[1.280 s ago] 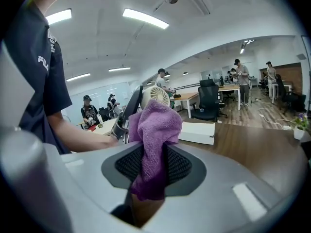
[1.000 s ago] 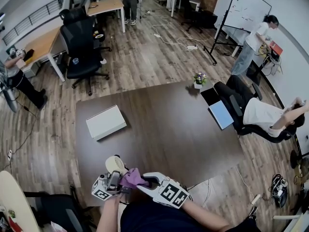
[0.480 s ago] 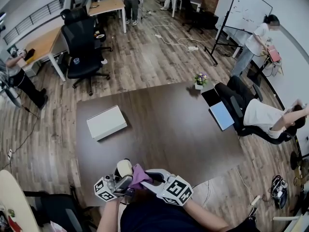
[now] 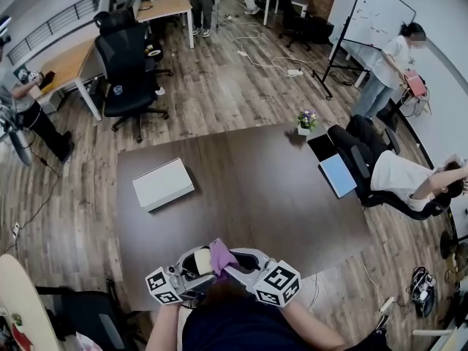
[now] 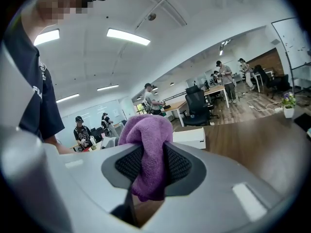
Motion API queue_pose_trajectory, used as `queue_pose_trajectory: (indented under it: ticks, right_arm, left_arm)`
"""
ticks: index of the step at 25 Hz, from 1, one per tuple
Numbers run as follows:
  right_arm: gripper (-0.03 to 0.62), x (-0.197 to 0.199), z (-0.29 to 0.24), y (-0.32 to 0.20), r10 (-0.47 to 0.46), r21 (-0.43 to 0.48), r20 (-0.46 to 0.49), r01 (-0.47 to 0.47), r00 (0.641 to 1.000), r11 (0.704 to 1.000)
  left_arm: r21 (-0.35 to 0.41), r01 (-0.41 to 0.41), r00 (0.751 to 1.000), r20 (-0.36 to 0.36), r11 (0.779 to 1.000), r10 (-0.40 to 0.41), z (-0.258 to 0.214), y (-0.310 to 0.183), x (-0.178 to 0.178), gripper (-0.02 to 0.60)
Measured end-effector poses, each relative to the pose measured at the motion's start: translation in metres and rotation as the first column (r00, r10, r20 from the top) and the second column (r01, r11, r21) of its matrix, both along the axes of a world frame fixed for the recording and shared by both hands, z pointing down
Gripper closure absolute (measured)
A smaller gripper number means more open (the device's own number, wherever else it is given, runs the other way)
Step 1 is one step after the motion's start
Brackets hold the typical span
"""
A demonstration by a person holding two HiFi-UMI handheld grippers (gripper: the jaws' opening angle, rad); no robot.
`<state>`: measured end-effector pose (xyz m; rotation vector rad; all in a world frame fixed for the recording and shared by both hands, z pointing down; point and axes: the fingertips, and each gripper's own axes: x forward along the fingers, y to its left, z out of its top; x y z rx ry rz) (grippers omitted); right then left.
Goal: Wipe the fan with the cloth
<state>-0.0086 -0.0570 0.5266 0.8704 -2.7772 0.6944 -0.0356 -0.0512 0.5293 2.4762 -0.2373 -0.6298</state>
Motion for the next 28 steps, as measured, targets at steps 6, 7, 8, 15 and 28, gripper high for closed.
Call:
queue_pose_trajectory:
  ticks: [6,7,8,15,28]
  right_arm:
    - [0.468,0.015,-0.006,-0.011,0.050,0.115,-0.107,-0.038,0.993,0.993]
    - [0.468,0.016,-0.006,-0.011,0.058,0.143,-0.138,-0.038,0.989,0.989]
    - [0.468,0.017,-0.007,-0.012,0.069,0.165,-0.157,-0.043,0.985,0.985]
    - [0.468,0.008,-0.015,-0.013,0.062,0.184,-0.125,-0.038,0.990,0.982]
    - [0.468,-0.033,0.008,0.013,-0.076,0.179,-0.211,0.115,0.974,0.977]
  left_arm:
    - [0.089,-0.032,0.980,0.198,0.995,0.014,0.009,0.006,0.017,0.207]
    - [0.107,-0.037,0.972,0.234,0.994,0.011,0.011,0.007,0.018,0.207]
    - [0.126,-0.044,0.962,0.272,0.991,0.008,0.013,0.007,0.019,0.207]
    - [0.174,-0.124,0.871,0.491,0.977,0.023,0.037,0.010,0.023,0.207]
    - [0.135,-0.149,0.759,0.650,0.980,0.026,0.084,0.014,0.022,0.207]
